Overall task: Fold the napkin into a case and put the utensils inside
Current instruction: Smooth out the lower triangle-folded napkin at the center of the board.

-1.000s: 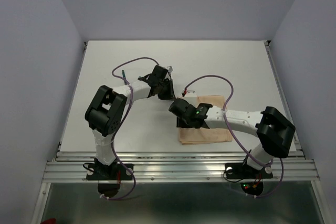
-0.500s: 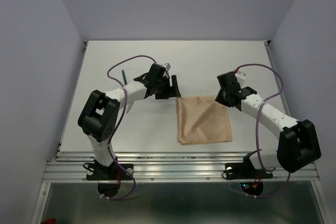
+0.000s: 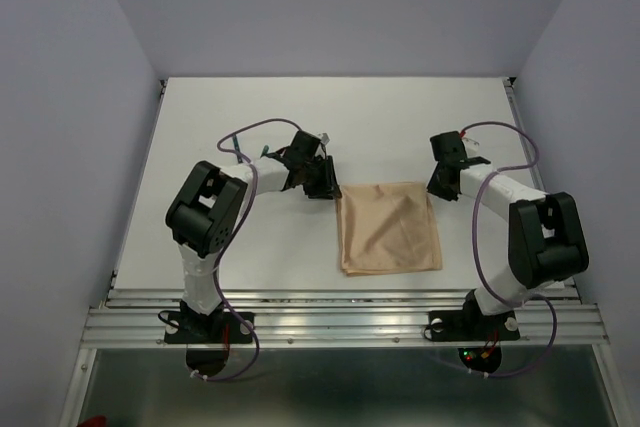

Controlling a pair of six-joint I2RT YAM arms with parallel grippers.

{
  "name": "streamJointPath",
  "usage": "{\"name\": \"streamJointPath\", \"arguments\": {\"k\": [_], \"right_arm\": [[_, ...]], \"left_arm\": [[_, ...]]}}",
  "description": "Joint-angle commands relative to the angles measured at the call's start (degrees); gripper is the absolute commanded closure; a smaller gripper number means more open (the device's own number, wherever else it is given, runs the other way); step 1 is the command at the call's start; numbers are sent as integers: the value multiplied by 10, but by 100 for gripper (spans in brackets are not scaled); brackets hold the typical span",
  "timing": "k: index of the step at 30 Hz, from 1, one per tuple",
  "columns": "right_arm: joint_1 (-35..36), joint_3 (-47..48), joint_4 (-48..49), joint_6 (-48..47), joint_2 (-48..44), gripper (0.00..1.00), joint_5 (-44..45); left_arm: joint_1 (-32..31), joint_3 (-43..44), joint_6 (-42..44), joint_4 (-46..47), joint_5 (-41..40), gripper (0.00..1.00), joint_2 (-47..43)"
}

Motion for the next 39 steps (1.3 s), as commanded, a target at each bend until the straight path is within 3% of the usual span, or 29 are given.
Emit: {"name": "streamJointPath", "arguments": {"k": [1,7,15,24,28,39], "right_arm": [[-16,25,47,-23,34,80,-14],[-16,11,80,-17,65,89,-59],[-16,-20,98,8,47,96,-75],[-16,-38,98,29,-62,99,-41],[-16,-26,98,12,-54,98,-75],[-16,10,122,-18,1,98,-154]], "left_arm": [[-3,10,1,0,-1,62,17],[-3,18,10,-2,-7,100,25],[0,34,32,-4,-14,100,23],[20,41,83,12,28,100,9],[25,60,131,11,53,100,19],[25,93,150,-12,72,100,52]]}}
